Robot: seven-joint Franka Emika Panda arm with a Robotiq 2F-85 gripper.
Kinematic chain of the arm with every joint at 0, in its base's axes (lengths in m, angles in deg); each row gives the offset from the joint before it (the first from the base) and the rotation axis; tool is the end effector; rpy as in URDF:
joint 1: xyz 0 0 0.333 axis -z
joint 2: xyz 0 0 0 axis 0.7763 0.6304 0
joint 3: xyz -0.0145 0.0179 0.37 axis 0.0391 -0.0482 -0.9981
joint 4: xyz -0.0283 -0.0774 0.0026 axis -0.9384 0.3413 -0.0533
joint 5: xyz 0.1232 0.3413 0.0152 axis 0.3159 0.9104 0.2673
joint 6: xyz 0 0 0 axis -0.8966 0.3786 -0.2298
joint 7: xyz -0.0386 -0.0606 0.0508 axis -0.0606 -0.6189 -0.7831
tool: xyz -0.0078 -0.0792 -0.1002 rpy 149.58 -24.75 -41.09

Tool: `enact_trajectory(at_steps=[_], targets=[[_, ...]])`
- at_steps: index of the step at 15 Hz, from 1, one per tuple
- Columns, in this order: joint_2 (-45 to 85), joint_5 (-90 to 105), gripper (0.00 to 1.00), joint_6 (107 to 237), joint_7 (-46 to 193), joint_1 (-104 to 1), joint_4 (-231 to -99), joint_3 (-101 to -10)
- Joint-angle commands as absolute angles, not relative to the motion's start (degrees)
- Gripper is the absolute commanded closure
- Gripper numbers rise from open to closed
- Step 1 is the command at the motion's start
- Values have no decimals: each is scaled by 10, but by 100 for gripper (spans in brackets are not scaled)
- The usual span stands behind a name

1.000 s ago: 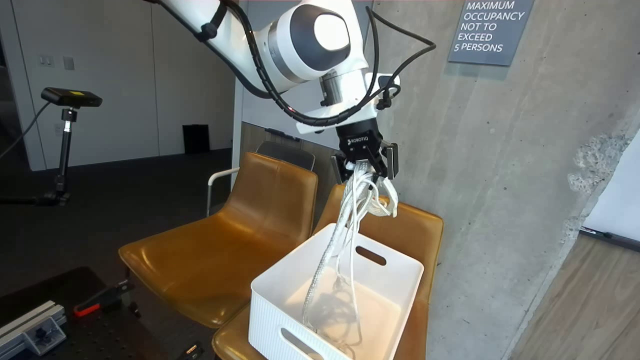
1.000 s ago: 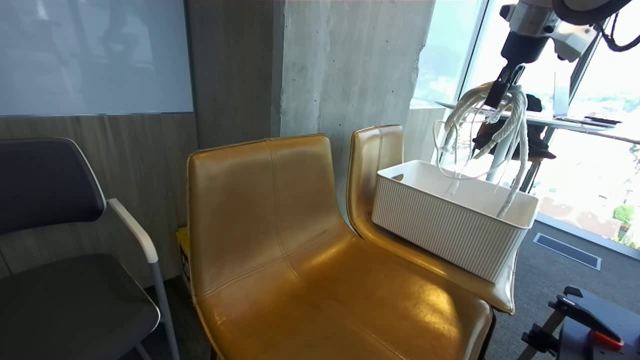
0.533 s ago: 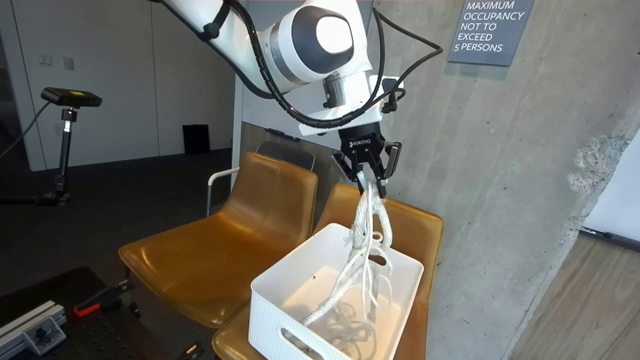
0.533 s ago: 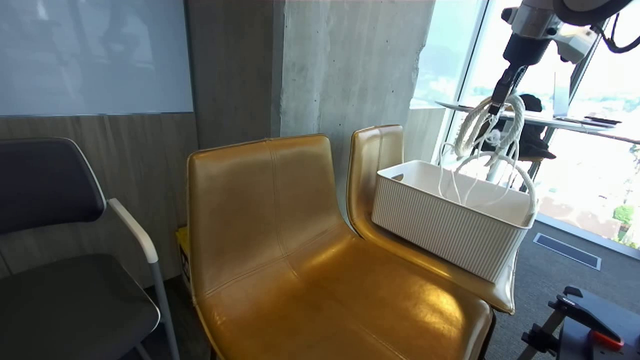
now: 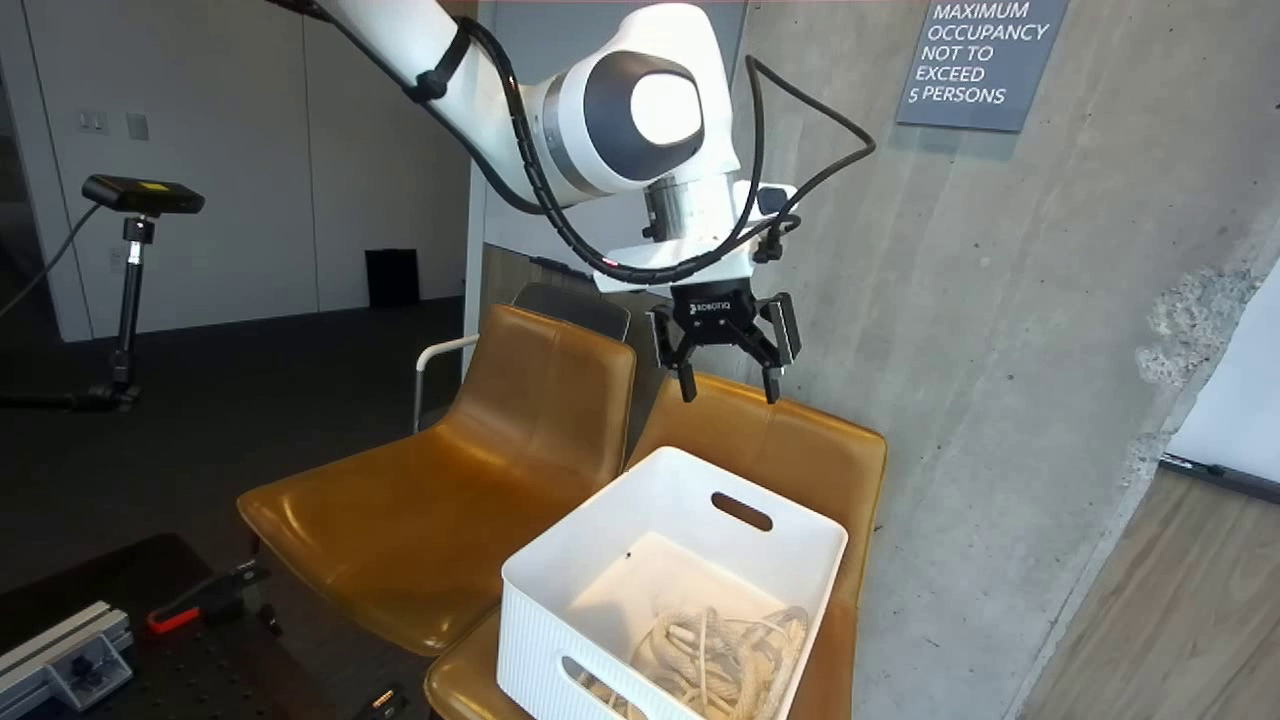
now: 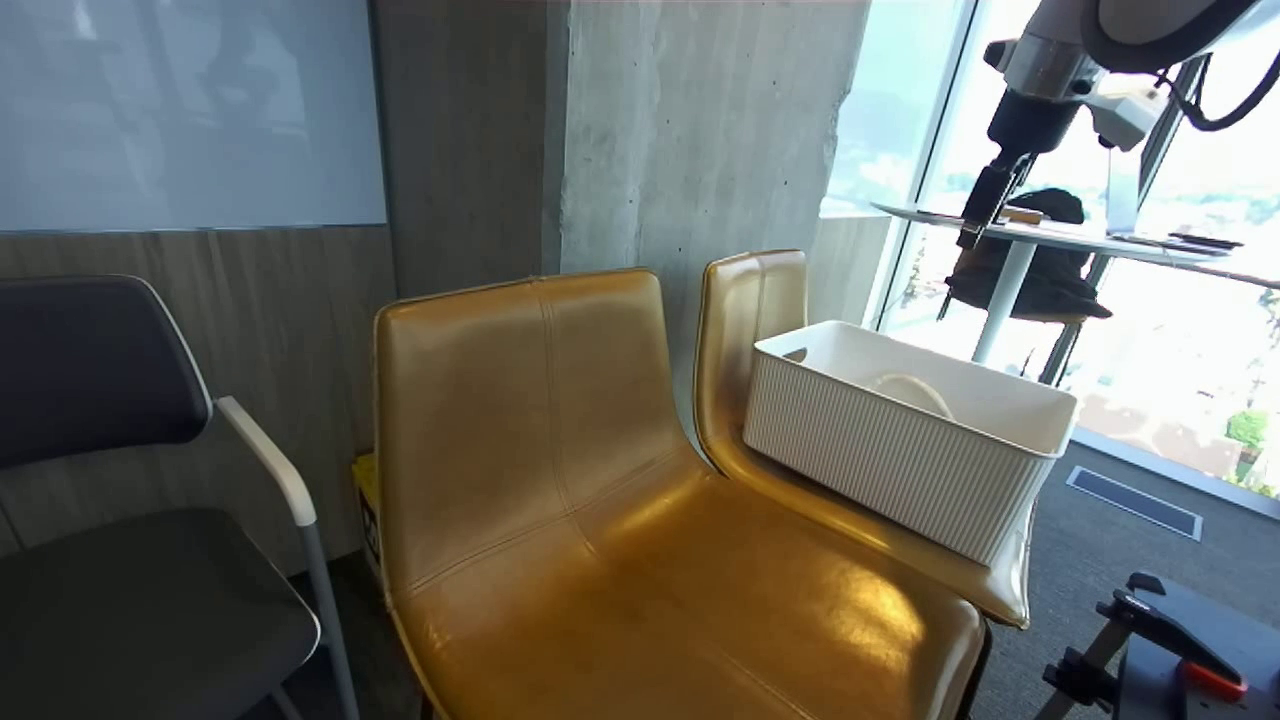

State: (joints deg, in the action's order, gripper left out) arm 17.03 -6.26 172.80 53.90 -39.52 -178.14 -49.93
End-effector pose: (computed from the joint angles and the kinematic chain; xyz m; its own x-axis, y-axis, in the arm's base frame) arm 0.5956 -0.2237 0.4798 0.9787 0.1278 0.1608 0.0655 -0.9362 0.3453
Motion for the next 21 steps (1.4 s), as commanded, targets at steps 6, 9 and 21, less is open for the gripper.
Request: enact_trajectory(at_steps=[6, 9, 21], targets=[[242, -30, 0, 1826, 465, -385, -1809, -517], [274, -42, 0, 1848, 421, -382, -1824, -528], [377, -125, 0, 1840, 235, -381, -1760, -525]])
